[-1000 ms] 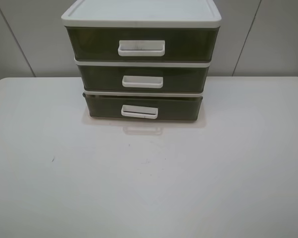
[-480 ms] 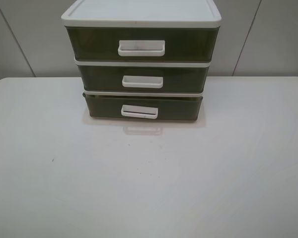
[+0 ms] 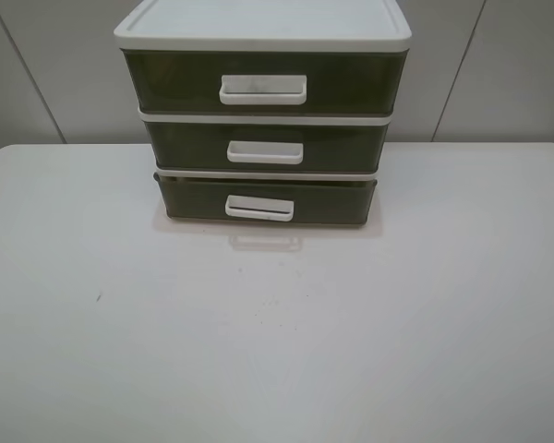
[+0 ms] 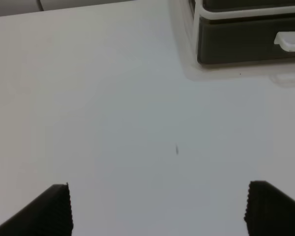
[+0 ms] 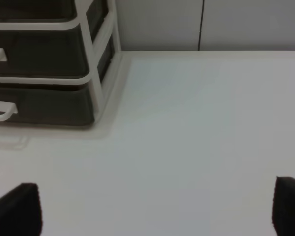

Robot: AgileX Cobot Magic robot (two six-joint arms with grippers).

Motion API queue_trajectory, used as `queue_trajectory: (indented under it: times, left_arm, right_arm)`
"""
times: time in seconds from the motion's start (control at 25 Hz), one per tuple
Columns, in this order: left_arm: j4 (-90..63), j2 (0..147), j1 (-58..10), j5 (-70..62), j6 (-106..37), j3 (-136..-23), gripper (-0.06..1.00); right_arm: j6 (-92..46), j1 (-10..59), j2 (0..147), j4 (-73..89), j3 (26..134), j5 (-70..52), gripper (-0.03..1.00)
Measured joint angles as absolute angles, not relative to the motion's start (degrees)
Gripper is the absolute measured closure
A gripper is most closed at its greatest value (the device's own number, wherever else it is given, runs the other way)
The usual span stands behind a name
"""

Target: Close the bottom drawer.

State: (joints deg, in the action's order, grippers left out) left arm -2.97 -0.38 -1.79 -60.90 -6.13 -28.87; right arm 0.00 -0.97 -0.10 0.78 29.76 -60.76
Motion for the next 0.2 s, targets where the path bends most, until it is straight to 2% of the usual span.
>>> queue_trajectory:
  times: [0.2]
  left_arm:
    - [-3.0, -0.4, -1.8, -60.9, -6.1, -28.9, 0.23]
  right_arm:
    - [0.0, -2.7, -0.1, 0.8, 29.8, -60.8, 0.15]
